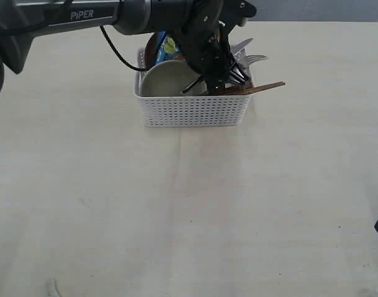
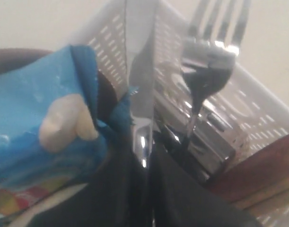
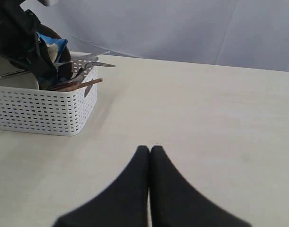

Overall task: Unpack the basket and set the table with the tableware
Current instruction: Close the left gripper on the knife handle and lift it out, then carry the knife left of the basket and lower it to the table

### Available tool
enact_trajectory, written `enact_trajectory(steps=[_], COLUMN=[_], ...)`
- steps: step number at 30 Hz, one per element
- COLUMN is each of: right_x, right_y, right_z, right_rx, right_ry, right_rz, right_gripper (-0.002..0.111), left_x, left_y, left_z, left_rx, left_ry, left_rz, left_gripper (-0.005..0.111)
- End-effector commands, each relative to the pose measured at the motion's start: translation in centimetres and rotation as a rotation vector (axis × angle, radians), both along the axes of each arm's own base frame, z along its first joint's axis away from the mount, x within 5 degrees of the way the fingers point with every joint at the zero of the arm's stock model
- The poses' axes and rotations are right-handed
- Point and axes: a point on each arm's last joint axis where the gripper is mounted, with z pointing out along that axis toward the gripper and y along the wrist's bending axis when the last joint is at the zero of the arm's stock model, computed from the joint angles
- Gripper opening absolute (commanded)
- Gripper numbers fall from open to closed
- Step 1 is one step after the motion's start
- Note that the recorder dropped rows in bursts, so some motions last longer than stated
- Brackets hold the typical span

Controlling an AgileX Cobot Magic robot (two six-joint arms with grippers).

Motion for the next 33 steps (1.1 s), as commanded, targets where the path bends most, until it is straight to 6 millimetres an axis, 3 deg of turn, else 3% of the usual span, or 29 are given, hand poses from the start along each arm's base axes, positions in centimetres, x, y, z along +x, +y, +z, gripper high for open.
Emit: enact_trajectory(steps=[1,12,14,18,20,21,24,27,29,33], right_x=[0.0,0.0,0.0,0.0,0.0,0.0,0.0,0.0,0.0,0.0], right_y=[0.0,0.0,0.0,0.0,0.0,0.0,0.0,0.0,0.0,0.0], right_z=[0.0,0.0,0.0,0.0,0.0,0.0,0.0,0.0,0.0,0.0], right_rx=[0.003,0.003,0.003,0.003,0.003,0.003,0.003,0.003,0.003,0.003], right_ry=[-0.008,-0.008,-0.008,-0.008,-0.008,-0.008,-0.008,-0.008,-0.008,-0.008], right_rz=[0.002,0.002,0.002,0.002,0.002,0.002,0.002,0.002,0.002,0.002], right_gripper=[-0.001,-0.001,-0.001,-0.001,-0.001,-0.001,-0.001,-0.001,-0.001,-0.001], left_x=[-0.2,-1.4,-2.0,-3.7,-4.5,-4.9,-6.0,-8.4,-11.2,-15.7], left_y=[0.5,1.6,2.3,5.0,8.0,10.7,17.4,22.7,24.5,25.2], left_z=[2.9,9.1,11.0,14.6,15.9,16.5,16.5,14.5,12.0,8.5], left_rx=[-0.044,-0.132,-0.122,-0.115,-0.119,-0.127,-0.113,-0.081,-0.082,-0.231], left_ry=[-0.046,-0.149,-0.177,-0.222,-0.229,-0.226,-0.206,-0.139,-0.088,-0.001], left_rz=[0.007,-0.003,-0.005,0.015,0.077,0.149,0.306,0.454,0.511,0.549], left_gripper=[0.0,0.0,0.0,0.0,0.0,0.0,0.0,0.0,0.0,0.0])
